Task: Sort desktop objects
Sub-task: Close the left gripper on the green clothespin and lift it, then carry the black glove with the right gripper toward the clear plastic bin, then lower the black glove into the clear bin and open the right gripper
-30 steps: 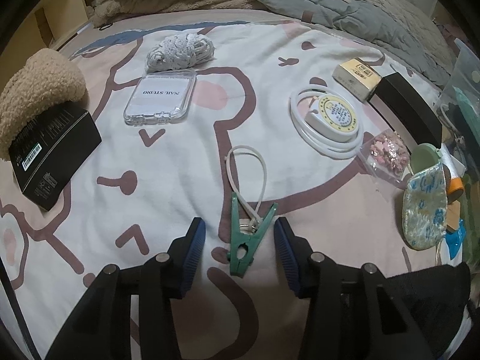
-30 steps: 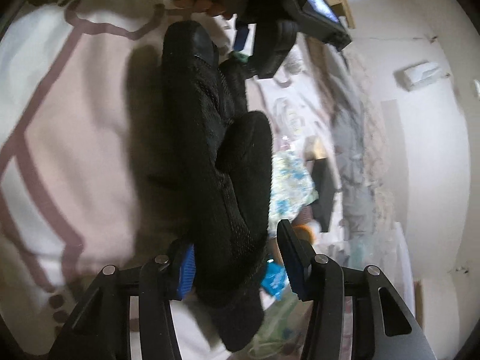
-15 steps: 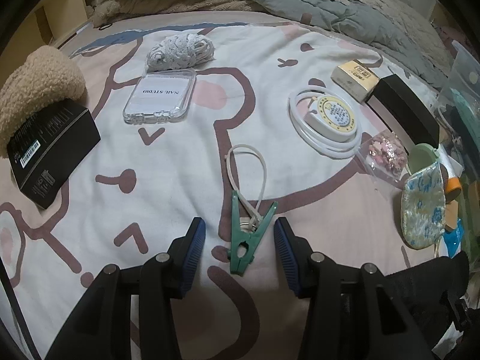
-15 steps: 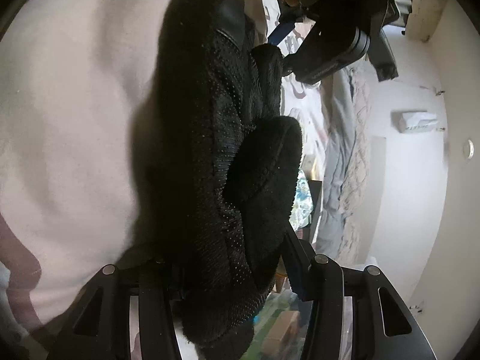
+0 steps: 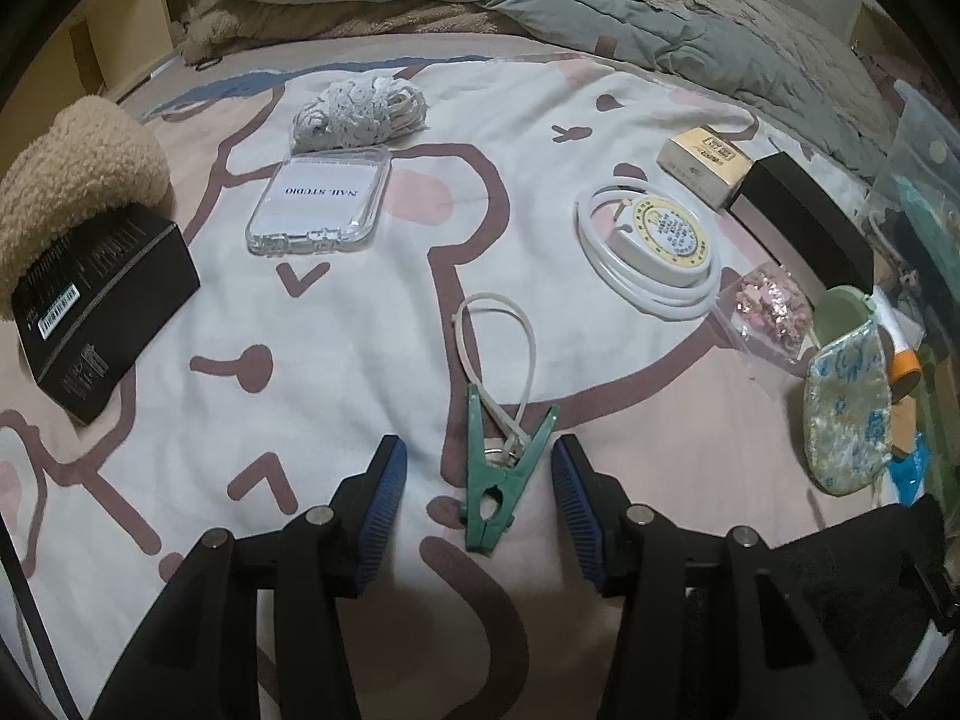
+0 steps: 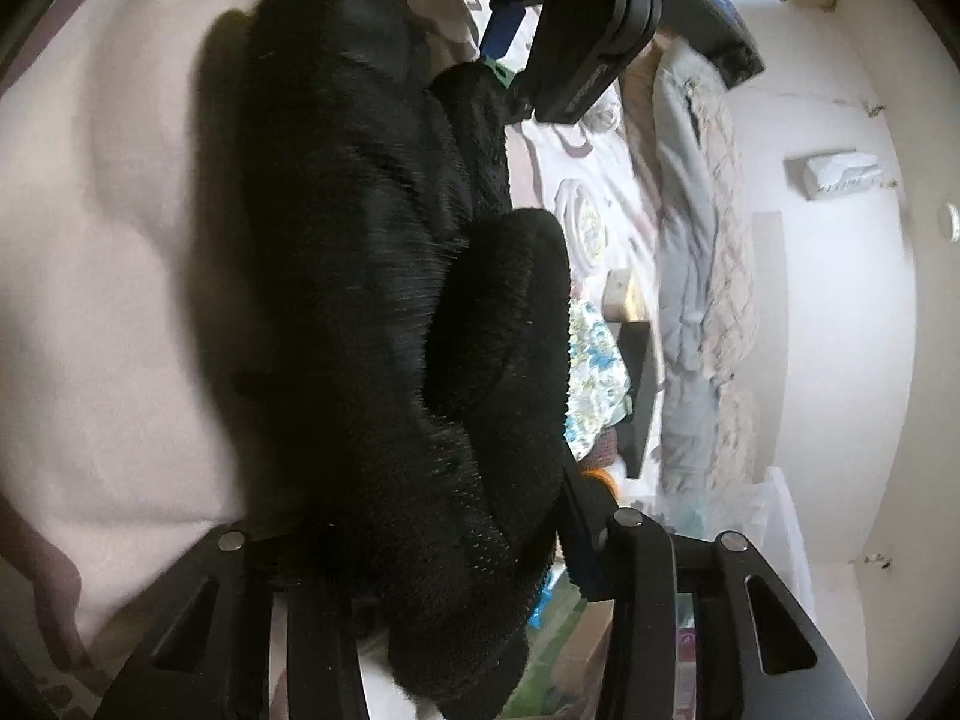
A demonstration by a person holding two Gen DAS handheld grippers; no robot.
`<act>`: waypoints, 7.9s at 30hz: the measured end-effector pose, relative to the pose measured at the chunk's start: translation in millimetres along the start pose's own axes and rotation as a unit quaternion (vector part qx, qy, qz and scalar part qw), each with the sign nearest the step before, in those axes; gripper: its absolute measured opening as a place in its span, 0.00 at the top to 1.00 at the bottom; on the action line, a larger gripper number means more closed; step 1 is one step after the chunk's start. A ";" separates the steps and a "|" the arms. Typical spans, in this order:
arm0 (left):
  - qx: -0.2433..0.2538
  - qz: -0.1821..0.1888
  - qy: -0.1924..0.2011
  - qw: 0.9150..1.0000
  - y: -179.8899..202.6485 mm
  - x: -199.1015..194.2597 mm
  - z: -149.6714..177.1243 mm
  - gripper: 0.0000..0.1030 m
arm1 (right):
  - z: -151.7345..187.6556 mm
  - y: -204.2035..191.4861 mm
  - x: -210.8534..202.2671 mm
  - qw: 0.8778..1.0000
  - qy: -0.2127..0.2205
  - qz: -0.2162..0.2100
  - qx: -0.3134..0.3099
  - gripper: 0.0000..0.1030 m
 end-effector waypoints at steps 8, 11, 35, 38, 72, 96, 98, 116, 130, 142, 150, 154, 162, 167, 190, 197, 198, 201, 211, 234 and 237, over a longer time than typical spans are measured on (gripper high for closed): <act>-0.005 -0.010 -0.002 1.000 1.1 2.6 -5.6 0.49 | 1.1 -16.5 -14.5 0.999 0.037 0.026 -0.019 0.69; 0.006 -0.019 0.011 1.000 3.6 -0.3 -7.7 0.60 | 1.3 -15.9 -15.2 0.998 0.046 0.033 -0.017 0.69; 0.001 -0.005 0.066 0.998 -15.9 -55.5 -15.7 0.73 | -11.0 -0.9 -39.6 0.995 0.033 0.088 -0.013 0.70; -0.008 -0.003 0.076 0.997 -26.4 -68.1 -16.0 0.73 | -14.3 6.4 -49.1 0.994 0.034 0.103 -0.010 0.71; 0.002 0.129 0.206 0.970 -23.0 -229.5 -24.2 0.73 | 83.0 175.4 -185.7 0.936 -0.014 0.237 0.258 0.71; 0.110 0.235 0.250 0.933 180.7 -307.8 -86.4 0.73 | 271.6 212.2 -186.1 0.859 -0.129 0.297 0.396 0.71; 0.116 0.246 0.243 0.931 208.6 -308.5 -95.4 0.73 | 287.8 212.5 -186.3 0.852 -0.137 0.299 0.408 0.71; 0.090 0.307 0.073 0.945 360.7 -247.0 -160.5 0.72 | 363.7 212.0 -169.5 0.819 -0.153 0.301 0.464 0.71; 0.080 0.296 0.105 0.946 322.0 -256.6 -146.7 0.11 | 365.1 209.7 -166.4 0.822 -0.152 0.295 0.462 0.71; 0.133 0.208 0.216 0.945 223.4 -293.8 -104.2 0.11 | 281.3 234.6 -158.2 0.843 -0.123 0.266 0.451 0.71; 0.155 0.164 0.295 0.928 167.9 -321.2 -65.9 0.11 | 237.9 262.5 -133.6 0.844 -0.143 0.231 0.463 0.71; 0.135 0.167 0.309 0.926 145.9 -316.0 -48.3 0.11 | 221.8 269.5 -111.4 0.840 -0.159 0.211 0.474 0.71; 0.136 0.189 0.280 0.931 121.4 -284.6 -30.6 0.11 | 212.6 288.8 -58.9 0.852 -0.202 0.195 0.442 0.71; 0.123 0.194 0.298 0.927 103.0 -285.0 -31.2 0.11 | 209.5 294.8 -23.4 0.871 -0.225 0.165 0.404 0.71; 0.078 0.191 0.266 0.942 80.9 -253.9 -50.2 0.11 | 204.0 302.2 86.2 0.914 -0.228 0.113 0.317 0.10; 0.090 0.194 0.271 0.938 85.3 -260.9 -45.6 0.11 | 210.9 302.9 47.4 0.910 -0.170 0.067 0.372 0.09; 0.092 0.194 0.273 0.938 85.3 -262.7 -44.8 0.11 | 212.2 301.7 40.4 0.910 -0.163 0.061 0.378 0.09; 0.093 0.196 0.277 0.936 84.0 -268.0 -43.8 0.11 | 214.2 299.8 17.8 0.904 -0.131 0.043 0.405 0.09; 0.086 0.197 0.279 0.936 81.3 -274.5 -44.0 0.11 | 221.1 323.2 -16.4 0.810 -0.021 -0.052 0.583 0.10; 0.084 0.199 0.248 0.945 89.9 -250.3 -50.0 0.11 | 273.0 313.7 51.3 0.682 -0.058 -0.129 0.718 0.83; 0.084 0.198 0.248 0.945 90.3 -250.1 -49.8 0.11 | 263.5 310.9 38.1 0.689 -0.043 -0.128 0.712 0.83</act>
Point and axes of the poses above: each gripper's, at about its wrist camera, not at the fingertips, and x roughly the way its jaws point, y to its right, z to its underside, the point moved 3 cm from there along x, roughly the way its jaws point, and after that the axes turned 14 degrees about -z, right-handed, at the moved point
